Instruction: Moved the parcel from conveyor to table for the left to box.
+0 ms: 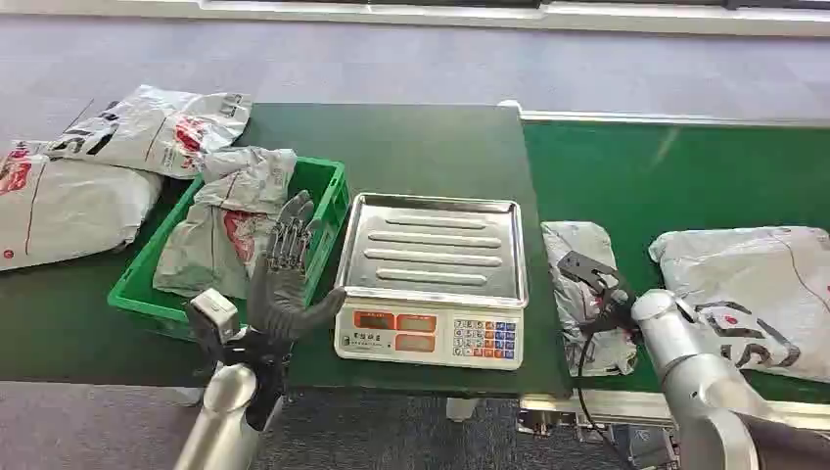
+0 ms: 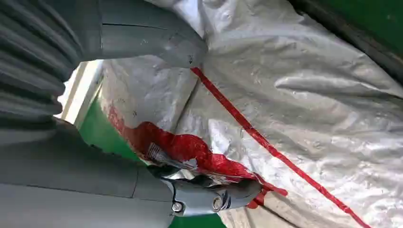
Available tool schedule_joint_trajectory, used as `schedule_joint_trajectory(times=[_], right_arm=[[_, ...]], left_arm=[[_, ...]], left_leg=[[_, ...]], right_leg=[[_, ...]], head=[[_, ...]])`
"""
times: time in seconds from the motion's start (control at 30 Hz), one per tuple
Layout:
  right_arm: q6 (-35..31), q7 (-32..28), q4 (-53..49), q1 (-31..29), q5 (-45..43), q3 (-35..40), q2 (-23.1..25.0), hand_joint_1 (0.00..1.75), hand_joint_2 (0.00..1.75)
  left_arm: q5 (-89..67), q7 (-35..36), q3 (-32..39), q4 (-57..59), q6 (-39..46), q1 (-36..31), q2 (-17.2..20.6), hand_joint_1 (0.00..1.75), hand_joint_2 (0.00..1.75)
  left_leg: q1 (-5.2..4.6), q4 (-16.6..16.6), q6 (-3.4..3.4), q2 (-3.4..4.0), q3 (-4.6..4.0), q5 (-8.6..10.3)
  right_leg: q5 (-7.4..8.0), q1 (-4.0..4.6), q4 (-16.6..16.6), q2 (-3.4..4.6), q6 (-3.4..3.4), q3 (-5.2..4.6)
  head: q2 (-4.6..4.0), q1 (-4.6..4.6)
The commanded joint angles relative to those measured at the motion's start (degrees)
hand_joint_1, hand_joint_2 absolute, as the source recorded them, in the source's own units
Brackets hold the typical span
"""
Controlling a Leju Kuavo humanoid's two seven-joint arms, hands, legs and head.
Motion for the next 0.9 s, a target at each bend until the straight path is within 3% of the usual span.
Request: schedule_joint_trajectory(times=[0.03, 0.1, 0.43, 0.57, 0.63, 0.7, 0.9], right_arm=[[-3.5, 0.8, 4.3, 1.9, 1.3, 2.1, -0.3, 1.75, 1.75], [-9.4, -0.9, 2.9, 1.5, 1.6, 1.3, 0.2, 1.75, 1.75], [-19.3, -2.6, 1.8, -0.3, -1.6, -4.2, 0.0, 1.75, 1.75], [-25.4, -6.4, 0.8, -1.9, -4.9, -8.9, -1.2, 1.75, 1.75], [-33.5, -13.8, -1.8, -2.6, -8.9, -13.5, -2.2, 1.75, 1.75], [-37.5, -19.8, -5.0, -3.5, -11.7, -16.0, -3.4, 1.75, 1.75], [-44.4, -32.1, -16.4, -1.9, -19.7, -20.0, -2.5, 1.75, 1.75]], left_arm=[[0.3, 0.2, -1.7, 3.2, 0.3, -1.4, 1.1, 0.0, 1.75], [0.3, 0.7, -1.2, 1.2, 0.8, -0.3, 1.3, 0.0, 1.75], [-0.1, 1.3, -0.5, -1.3, 1.4, 1.6, 1.5, 0.0, 1.75], [-0.5, 1.2, 0.0, -2.2, 1.7, 2.3, 1.6, 0.0, 1.75], [-1.1, 0.8, 0.6, -3.6, 2.2, 3.7, 1.7, 0.0, 1.75], [-1.4, 0.6, 1.6, -4.9, 2.5, 4.9, 1.8, 0.0, 1.75], [-2.3, 0.3, 3.0, -6.6, 2.8, 6.1, 1.3, 0.0, 1.75]], left_leg=[[0.11, -0.2, -0.02, -0.23, 0.3, 0.02], [0.08, -0.1, 0.01, -0.27, 0.35, -0.03], [0.01, -0.1, 0.0, -0.14, 0.28, -0.07], [-0.01, -0.1, -0.03, -0.14, 0.23, -0.09], [-0.03, -0.1, -0.04, -0.1, 0.22, -0.11], [-0.08, 0.0, -0.02, -0.13, 0.12, -0.09], [-0.05, 0.0, -0.04, -0.03, 0.08, -0.13]], right_leg=[[-0.04, 0.11, -0.3, -0.16, -0.06, 0.42], [-0.13, 0.08, -0.2, -0.14, 0.01, 0.5], [-0.13, 0.0, -0.1, -0.02, 0.0, 0.35], [-0.14, -0.02, -0.1, 0.01, 0.01, 0.25], [-0.14, -0.04, 0.0, 0.05, 0.01, 0.22], [-0.14, -0.09, 0.0, 0.01, 0.05, 0.11], [-0.13, -0.06, 0.0, 0.12, 0.01, 0.12]], head=[[0.0, 0.0], [0.0, 0.0], [0.0, 0.0], [0.0, 0.0], [0.0, 0.0], [0.0, 0.0], [-0.02, 0.0]])
